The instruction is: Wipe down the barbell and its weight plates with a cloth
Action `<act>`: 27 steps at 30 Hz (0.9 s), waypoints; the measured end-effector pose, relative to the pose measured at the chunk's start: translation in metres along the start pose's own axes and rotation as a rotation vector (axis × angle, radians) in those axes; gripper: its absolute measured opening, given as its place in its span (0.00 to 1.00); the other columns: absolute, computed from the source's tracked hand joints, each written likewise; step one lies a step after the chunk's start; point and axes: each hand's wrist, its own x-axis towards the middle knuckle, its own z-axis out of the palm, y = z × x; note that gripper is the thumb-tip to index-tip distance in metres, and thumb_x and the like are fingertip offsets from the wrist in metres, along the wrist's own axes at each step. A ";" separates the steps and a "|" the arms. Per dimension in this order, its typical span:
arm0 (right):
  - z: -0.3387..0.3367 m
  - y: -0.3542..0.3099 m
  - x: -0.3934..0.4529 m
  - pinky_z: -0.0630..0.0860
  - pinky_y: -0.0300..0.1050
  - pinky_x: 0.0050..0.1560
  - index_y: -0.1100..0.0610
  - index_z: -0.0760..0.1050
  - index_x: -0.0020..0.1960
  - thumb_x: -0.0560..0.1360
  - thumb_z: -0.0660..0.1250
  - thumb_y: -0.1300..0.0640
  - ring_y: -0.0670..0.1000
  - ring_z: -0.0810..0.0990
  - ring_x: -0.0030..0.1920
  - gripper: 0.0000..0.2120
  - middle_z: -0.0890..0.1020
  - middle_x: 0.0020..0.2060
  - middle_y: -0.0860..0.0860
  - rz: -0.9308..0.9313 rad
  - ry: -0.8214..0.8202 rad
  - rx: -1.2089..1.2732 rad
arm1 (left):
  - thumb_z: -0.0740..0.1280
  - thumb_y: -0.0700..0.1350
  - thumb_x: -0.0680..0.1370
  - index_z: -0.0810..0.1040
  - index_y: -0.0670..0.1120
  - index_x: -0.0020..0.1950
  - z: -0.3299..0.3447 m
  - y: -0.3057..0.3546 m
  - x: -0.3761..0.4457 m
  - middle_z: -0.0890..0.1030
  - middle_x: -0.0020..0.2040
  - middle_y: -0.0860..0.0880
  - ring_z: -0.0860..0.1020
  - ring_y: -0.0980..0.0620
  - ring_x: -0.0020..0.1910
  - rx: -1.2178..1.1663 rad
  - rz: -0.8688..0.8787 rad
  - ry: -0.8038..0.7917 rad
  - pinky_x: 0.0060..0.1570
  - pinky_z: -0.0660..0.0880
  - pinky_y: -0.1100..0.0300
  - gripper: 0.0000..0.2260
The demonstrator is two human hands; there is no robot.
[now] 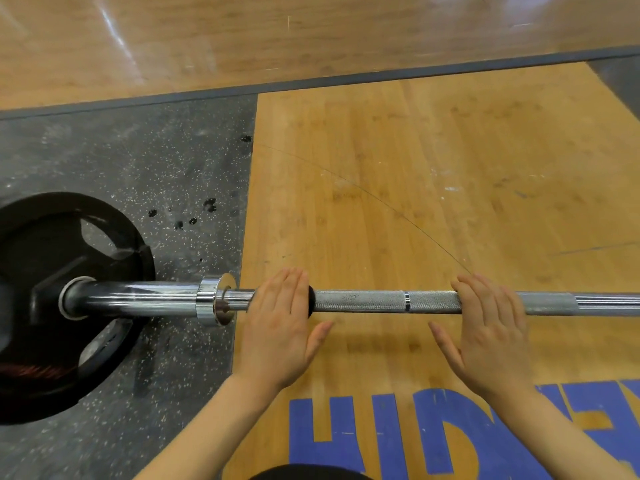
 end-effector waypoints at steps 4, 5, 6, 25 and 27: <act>-0.002 0.000 -0.003 0.63 0.60 0.69 0.66 0.73 0.65 0.78 0.55 0.40 0.61 0.70 0.68 0.31 0.76 0.64 0.60 -0.001 -0.022 0.007 | 0.49 0.63 0.80 0.77 0.36 0.64 0.003 0.034 0.018 0.79 0.62 0.39 0.77 0.40 0.62 0.018 0.140 -0.010 0.61 0.74 0.47 0.34; -0.003 0.000 -0.004 0.63 0.60 0.69 0.66 0.73 0.65 0.78 0.56 0.40 0.62 0.70 0.68 0.31 0.75 0.64 0.60 -0.002 -0.031 0.009 | 0.50 0.63 0.79 0.77 0.36 0.65 0.004 0.044 0.022 0.78 0.63 0.39 0.77 0.41 0.63 0.039 0.184 -0.008 0.62 0.73 0.48 0.34; -0.004 0.000 -0.005 0.63 0.60 0.69 0.66 0.73 0.65 0.77 0.56 0.40 0.62 0.70 0.68 0.31 0.75 0.64 0.60 -0.003 -0.041 0.012 | 0.50 0.64 0.79 0.76 0.37 0.66 0.006 0.054 0.025 0.77 0.65 0.40 0.76 0.42 0.64 0.062 0.226 -0.006 0.64 0.72 0.48 0.35; -0.029 0.031 0.018 0.71 0.56 0.60 0.65 0.73 0.68 0.78 0.53 0.39 0.59 0.76 0.65 0.33 0.75 0.67 0.59 -0.131 -0.196 0.035 | 0.52 0.61 0.80 0.69 0.41 0.71 0.010 0.025 0.050 0.79 0.51 0.46 0.77 0.48 0.39 0.151 0.725 0.080 0.34 0.75 0.55 0.30; -0.028 0.031 0.018 0.72 0.57 0.59 0.65 0.73 0.67 0.77 0.55 0.40 0.59 0.76 0.65 0.33 0.76 0.66 0.59 -0.135 -0.194 0.030 | 0.53 0.62 0.79 0.66 0.40 0.72 0.008 0.011 0.045 0.79 0.52 0.46 0.76 0.47 0.39 0.144 0.715 0.064 0.35 0.75 0.55 0.31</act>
